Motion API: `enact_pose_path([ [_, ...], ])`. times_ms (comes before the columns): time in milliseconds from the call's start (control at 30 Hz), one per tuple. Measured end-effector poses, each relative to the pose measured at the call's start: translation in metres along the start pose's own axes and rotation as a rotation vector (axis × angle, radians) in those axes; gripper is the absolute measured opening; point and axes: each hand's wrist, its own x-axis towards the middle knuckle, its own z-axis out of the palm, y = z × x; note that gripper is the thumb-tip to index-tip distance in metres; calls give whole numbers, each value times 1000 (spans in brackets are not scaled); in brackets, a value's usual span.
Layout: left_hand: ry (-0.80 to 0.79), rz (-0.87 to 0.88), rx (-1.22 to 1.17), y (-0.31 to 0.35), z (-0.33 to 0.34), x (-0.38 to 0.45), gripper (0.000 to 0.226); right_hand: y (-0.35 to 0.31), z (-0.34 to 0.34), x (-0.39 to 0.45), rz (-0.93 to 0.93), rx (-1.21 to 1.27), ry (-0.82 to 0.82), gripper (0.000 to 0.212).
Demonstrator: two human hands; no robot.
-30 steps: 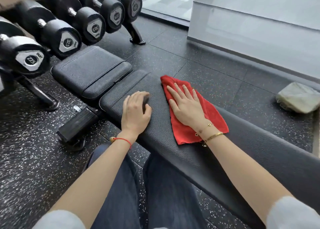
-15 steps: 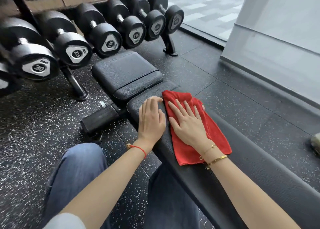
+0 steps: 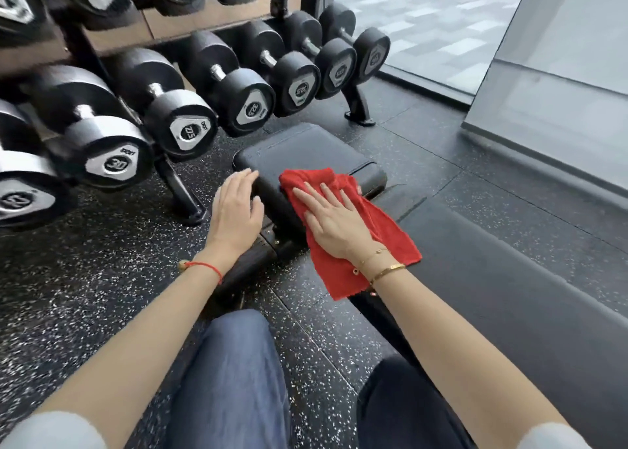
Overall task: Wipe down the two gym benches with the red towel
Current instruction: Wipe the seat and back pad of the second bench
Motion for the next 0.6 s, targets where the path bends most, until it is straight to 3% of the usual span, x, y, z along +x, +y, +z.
enact_pose_path([
  [133,-82,4,-29,-31,2,35,48,7,5,6,-35,21,-7,49],
  [367,-261,34,-71,-54,12,60,49,5,0,58,387,13,74,49],
  [600,-312,81,-76,-69,21,54,50,-15,3,24,204,-15,30,49],
])
